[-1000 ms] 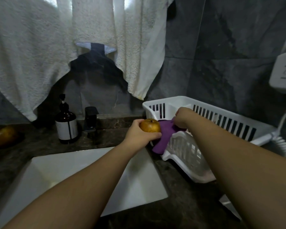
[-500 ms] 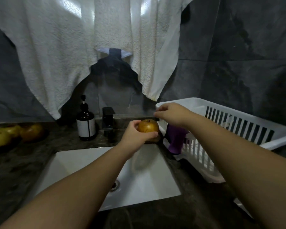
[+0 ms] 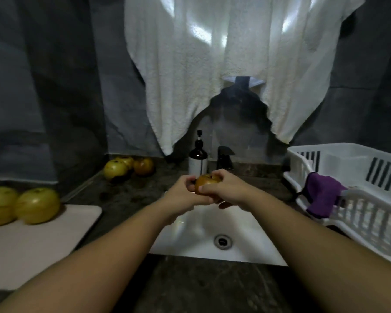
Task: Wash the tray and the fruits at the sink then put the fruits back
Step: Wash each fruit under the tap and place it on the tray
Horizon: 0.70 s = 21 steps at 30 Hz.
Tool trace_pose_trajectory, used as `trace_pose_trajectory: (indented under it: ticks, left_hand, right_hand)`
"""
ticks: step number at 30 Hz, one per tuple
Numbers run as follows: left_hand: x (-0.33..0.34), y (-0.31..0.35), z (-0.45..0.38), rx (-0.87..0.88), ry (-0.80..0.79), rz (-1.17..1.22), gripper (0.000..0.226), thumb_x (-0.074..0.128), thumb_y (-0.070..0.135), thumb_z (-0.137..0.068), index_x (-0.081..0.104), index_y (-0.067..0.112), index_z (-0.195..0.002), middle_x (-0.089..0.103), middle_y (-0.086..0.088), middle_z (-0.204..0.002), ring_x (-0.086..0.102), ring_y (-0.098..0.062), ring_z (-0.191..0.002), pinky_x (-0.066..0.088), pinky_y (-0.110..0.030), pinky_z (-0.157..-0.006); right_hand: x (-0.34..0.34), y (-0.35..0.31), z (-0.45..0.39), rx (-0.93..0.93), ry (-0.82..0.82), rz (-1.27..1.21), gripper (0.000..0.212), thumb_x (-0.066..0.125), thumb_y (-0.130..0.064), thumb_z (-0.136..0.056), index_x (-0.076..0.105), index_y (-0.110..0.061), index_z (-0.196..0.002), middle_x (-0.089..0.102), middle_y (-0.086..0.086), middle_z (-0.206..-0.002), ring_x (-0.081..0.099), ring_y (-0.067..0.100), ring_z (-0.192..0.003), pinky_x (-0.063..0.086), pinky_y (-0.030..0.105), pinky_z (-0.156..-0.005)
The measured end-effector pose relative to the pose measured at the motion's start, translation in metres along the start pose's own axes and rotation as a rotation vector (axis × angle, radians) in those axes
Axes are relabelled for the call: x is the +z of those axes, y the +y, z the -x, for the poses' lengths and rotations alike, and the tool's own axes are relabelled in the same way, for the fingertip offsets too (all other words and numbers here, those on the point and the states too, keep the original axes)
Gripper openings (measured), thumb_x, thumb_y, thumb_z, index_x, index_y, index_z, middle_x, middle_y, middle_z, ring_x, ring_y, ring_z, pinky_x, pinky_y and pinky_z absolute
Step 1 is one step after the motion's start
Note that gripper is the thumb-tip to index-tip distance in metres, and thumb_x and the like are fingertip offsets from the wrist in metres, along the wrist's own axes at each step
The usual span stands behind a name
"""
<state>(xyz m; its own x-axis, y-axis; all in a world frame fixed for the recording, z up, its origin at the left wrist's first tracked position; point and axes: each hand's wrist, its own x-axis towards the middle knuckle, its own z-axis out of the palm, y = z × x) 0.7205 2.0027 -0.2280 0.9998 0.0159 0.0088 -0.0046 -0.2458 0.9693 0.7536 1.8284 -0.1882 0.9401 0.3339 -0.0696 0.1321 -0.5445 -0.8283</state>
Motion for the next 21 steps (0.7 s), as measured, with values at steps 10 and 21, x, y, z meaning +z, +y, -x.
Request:
trace_pose_trajectory:
  ticks: [10,21]
  left_hand:
    - [-0.145,-0.018,0.077,-0.328,0.163,0.585,0.05,0.056,0.06,-0.098,0.058,0.021,-0.129,0.074,-0.014,-0.1,0.076,-0.035,-0.094,0.064,-0.039,-0.067]
    - [-0.217,-0.043,0.119,-0.323,0.423,0.673,0.043,0.058,0.045,-0.101,0.066,0.011,-0.125,0.068,-0.013,-0.09,0.07,-0.024,-0.072,0.06,-0.029,-0.047]
  right_hand:
    - [0.124,-0.095,-0.017,-0.229,-0.071,-0.087,0.087,0.085,-0.04,-0.079,0.035,-0.031,-0.15,0.056,0.001,-0.136,0.061,0.022,-0.113,0.054,0.033,-0.079]
    - [0.254,-0.139,-0.043,-0.318,-0.17,0.045,0.113,0.088,-0.054,-0.065,0.025,-0.034,-0.157,0.052,0.005,-0.142,0.061,0.025,-0.12,0.053,0.042,-0.101]
